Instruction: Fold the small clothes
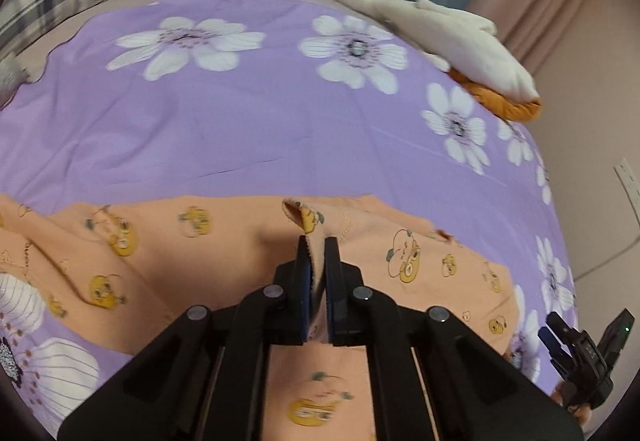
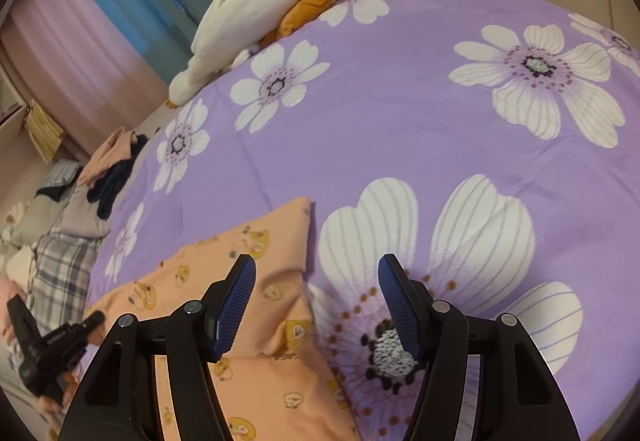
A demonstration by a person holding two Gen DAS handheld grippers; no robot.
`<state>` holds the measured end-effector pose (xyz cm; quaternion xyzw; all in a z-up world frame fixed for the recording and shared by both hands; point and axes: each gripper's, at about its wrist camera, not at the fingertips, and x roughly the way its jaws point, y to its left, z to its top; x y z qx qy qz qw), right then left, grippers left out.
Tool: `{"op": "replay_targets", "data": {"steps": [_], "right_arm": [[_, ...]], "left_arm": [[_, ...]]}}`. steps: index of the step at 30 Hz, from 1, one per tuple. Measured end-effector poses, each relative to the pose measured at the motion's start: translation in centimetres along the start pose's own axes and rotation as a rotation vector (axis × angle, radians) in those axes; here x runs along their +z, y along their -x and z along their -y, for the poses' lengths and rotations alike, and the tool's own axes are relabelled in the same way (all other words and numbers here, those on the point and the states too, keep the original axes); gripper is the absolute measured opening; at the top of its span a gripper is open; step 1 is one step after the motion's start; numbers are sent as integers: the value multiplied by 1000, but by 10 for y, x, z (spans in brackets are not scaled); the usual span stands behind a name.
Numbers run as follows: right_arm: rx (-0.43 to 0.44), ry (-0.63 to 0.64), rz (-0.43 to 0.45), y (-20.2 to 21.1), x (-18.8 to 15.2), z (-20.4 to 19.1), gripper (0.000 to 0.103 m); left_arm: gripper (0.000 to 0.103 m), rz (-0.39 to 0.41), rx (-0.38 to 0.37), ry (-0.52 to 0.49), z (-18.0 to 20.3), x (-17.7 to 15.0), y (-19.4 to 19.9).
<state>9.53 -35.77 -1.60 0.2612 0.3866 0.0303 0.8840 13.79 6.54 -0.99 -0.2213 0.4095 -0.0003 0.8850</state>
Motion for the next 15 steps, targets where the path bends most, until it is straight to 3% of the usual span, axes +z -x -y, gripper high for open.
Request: {"op": "replay_targets", "data": {"steps": [9, 13, 14, 15], "right_arm": [[65, 37, -111, -24, -12, -14, 64], [82, 63, -175, -38, -23, -20, 64], [90, 70, -192, -42, -26, -22, 62], [88, 73, -203, -45, -28, -22, 53]], "left_arm": [[6, -100, 98, 24, -26, -18, -31], [7, -105, 97, 39, -32, -21, -36], [7, -109, 97, 46, -34, -21, -37], [7, -113, 95, 54, -35, -20, -38]]}}
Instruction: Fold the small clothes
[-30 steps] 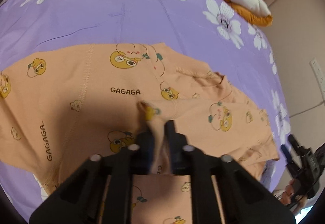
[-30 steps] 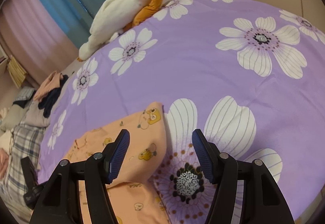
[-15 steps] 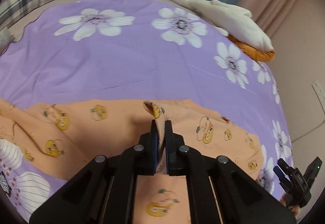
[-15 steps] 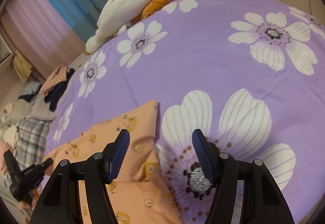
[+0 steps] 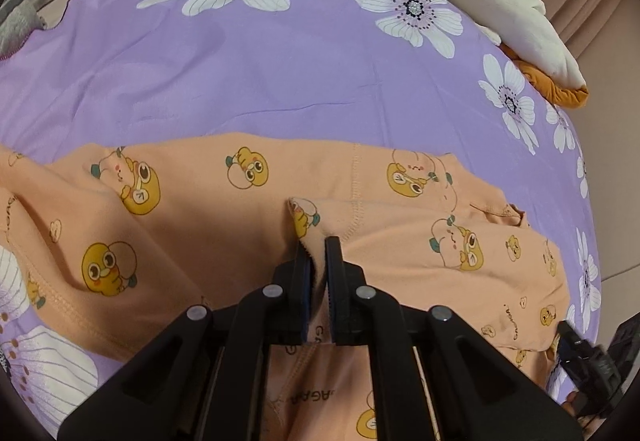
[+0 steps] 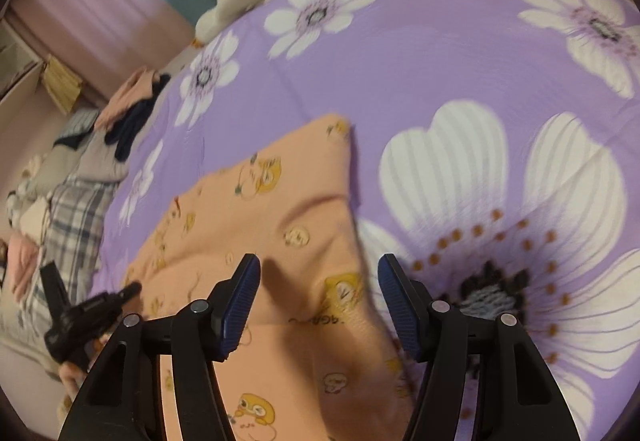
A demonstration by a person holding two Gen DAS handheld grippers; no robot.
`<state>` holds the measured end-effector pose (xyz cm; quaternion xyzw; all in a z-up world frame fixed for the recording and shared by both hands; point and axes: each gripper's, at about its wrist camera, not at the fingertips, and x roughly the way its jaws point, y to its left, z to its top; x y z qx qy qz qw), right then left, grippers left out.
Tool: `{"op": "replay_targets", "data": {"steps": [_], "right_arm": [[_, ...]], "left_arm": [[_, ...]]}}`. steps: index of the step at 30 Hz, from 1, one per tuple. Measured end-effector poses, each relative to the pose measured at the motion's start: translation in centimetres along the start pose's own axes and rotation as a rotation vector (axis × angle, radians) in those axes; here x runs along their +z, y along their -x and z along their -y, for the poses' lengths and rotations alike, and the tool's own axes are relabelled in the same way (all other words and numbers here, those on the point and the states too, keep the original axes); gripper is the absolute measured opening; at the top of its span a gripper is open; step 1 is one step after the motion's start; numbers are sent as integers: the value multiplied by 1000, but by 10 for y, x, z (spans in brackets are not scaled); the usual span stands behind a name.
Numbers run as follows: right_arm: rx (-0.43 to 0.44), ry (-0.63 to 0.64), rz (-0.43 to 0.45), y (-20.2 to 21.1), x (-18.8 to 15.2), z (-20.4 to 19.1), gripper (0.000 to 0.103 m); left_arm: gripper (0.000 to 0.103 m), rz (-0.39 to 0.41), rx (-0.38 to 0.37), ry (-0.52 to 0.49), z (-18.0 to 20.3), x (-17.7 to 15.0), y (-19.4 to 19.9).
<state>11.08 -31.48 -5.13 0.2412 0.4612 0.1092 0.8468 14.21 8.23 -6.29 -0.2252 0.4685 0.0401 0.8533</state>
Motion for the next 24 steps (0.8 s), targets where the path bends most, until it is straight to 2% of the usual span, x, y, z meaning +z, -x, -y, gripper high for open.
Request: {"op": "replay_targets", "data": {"steps": [1, 3, 4, 5, 9, 11, 14, 17, 22, 23, 24], "right_arm": [[-9, 5, -15, -5, -1, 0, 47], [-48, 19, -20, -11, -3, 0, 21], [-49, 24, -11, -10, -3, 0, 14], [-25, 8, -11, -8, -2, 2, 11], [29, -33, 55, 15, 5, 10, 9], [46, -36, 68, 21, 5, 11, 9], [-17, -19, 46, 12, 2, 12, 9], [-59, -27, -17, -10, -1, 19, 9], [-46, -54, -14, -1, 4, 21, 9], [-41, -58, -12, 4, 8, 22, 14], [-51, -48, 1, 8, 12, 21, 25]], "left_arm": [[7, -2, -3, 4, 0, 0, 0], [7, -1, -5, 8, 0, 0, 1], [7, -1, -6, 9, 1, 0, 2], [7, 1, -6, 10, 1, 0, 2], [7, 3, 7, 18, 1, 1, 8], [6, 1, 65, 20, 0, 0, 11], [5, -2, 103, -3, -1, -4, 10], [5, -7, 80, -6, -6, -8, 10], [5, -15, 11, 24, -8, -5, 19], [6, -13, -1, 21, -7, -6, 22], [6, -10, -10, 16, -5, -6, 25]]}}
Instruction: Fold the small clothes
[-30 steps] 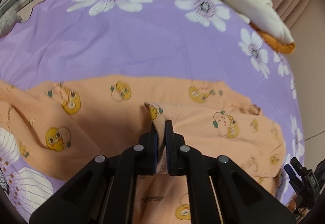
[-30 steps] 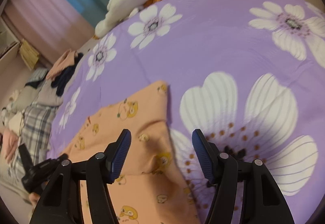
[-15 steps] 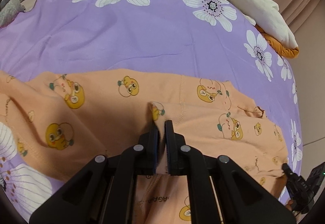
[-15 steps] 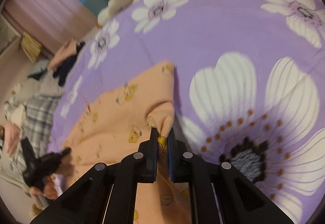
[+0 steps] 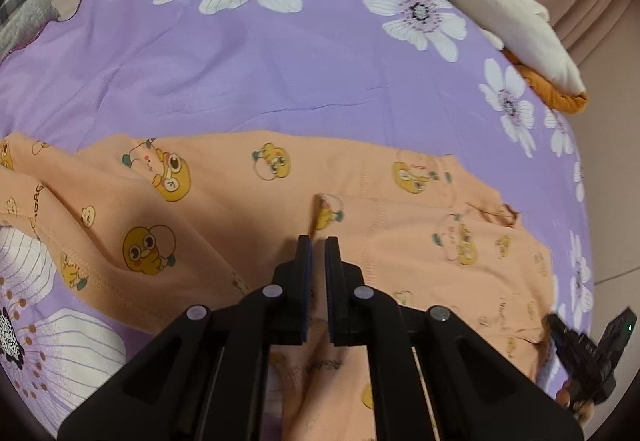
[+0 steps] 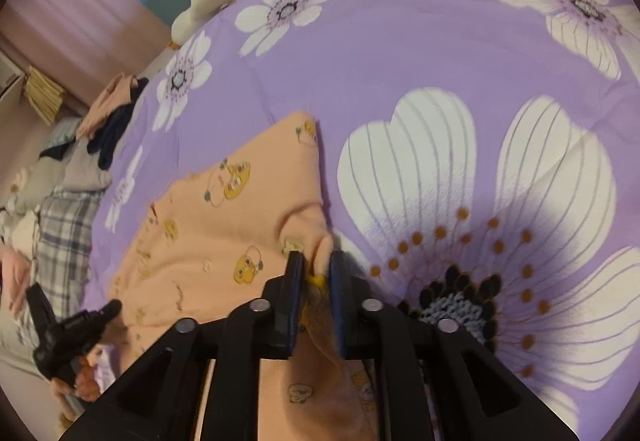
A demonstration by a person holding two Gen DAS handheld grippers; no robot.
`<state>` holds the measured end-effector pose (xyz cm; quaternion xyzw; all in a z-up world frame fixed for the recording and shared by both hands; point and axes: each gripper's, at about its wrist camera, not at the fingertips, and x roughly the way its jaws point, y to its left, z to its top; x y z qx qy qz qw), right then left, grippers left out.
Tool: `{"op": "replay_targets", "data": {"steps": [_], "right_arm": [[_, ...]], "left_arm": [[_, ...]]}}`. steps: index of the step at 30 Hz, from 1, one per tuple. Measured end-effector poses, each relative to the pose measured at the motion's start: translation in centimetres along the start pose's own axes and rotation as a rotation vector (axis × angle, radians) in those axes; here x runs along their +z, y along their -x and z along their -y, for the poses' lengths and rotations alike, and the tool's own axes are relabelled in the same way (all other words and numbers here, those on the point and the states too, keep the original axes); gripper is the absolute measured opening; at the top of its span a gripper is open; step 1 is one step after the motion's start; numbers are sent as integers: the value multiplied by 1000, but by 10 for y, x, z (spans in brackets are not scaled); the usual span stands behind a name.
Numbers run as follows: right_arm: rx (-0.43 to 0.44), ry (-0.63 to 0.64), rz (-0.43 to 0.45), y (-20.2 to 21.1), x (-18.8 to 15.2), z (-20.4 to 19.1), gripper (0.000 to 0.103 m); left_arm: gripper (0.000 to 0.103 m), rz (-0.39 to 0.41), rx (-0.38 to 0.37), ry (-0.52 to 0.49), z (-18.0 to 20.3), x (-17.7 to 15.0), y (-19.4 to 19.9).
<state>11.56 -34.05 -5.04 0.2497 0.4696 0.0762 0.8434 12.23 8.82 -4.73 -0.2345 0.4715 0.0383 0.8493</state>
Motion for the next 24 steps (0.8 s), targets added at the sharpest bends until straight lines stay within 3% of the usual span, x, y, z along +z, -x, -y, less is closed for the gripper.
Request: {"op": "replay_targets", "data": {"steps": [1, 2, 3, 7, 10, 13, 17, 21, 24], "right_arm": [[-12, 15, 19, 3, 5, -3, 35], [-18, 29, 46, 7, 11, -4, 56], [-14, 36, 64, 9, 17, -5, 62], [82, 22, 37, -9, 49, -2, 62], [74, 51, -28, -40, 66, -6, 62], [51, 82, -76, -68, 74, -12, 46], [87, 156, -79, -76, 75, -23, 7], [84, 142, 24, -57, 82, -20, 6], [94, 110, 55, -53, 89, -16, 5]], "left_arm": [[8, 4, -12, -5, 3, 0, 4], [11, 7, -26, -7, 5, -1, 6], [12, 9, -42, -8, 7, -2, 9], [12, -8, -109, -34, 22, -9, 11], [12, -37, -154, -65, 33, -15, 4], [12, -76, -144, -91, 40, -20, -10], [12, -113, -127, -90, 42, -25, -26], [12, -121, -135, -71, 38, -24, -31], [12, -126, -142, -66, 38, -24, -32]]}}
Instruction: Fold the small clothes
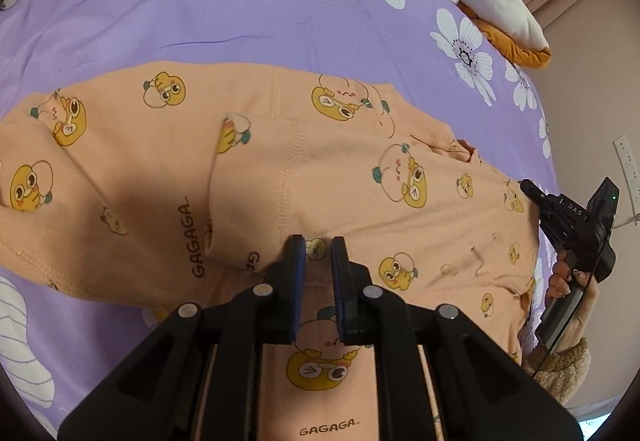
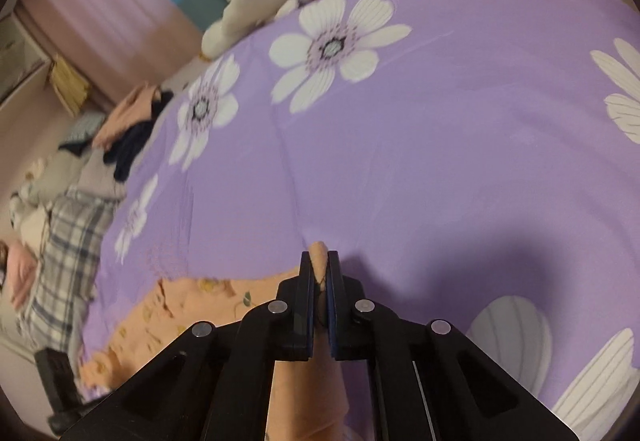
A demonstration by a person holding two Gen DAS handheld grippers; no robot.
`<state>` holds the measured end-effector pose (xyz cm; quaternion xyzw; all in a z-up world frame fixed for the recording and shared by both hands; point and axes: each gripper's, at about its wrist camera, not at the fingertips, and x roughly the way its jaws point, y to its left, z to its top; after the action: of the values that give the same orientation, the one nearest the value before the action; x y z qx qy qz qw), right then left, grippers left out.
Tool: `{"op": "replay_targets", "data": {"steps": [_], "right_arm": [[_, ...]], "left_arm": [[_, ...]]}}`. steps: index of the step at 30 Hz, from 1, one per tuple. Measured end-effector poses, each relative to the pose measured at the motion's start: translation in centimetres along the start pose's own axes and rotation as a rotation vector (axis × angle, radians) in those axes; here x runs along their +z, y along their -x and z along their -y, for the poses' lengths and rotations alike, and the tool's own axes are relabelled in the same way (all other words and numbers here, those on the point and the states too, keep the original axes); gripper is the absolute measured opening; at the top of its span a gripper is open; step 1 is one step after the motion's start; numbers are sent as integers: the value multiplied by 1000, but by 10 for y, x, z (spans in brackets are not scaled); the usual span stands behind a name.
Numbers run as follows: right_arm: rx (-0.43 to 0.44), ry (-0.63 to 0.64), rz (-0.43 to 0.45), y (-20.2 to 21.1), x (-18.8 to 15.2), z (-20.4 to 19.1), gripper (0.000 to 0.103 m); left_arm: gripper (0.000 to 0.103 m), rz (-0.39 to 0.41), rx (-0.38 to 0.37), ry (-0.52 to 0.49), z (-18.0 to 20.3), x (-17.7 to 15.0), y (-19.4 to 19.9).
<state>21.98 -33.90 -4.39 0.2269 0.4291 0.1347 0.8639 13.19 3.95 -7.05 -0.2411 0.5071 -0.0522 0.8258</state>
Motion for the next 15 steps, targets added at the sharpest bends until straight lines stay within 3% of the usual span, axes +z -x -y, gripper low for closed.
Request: {"op": "replay_targets", "data": {"steps": [6, 15], "right_arm": [[-75, 38, -50, -20, -7, 1, 5], [-129, 68, -48, -19, -11, -4, 8]], "left_arm": [[12, 5, 16, -4, 0, -2, 1], [13, 33, 44, -2, 5, -7, 9]]}}
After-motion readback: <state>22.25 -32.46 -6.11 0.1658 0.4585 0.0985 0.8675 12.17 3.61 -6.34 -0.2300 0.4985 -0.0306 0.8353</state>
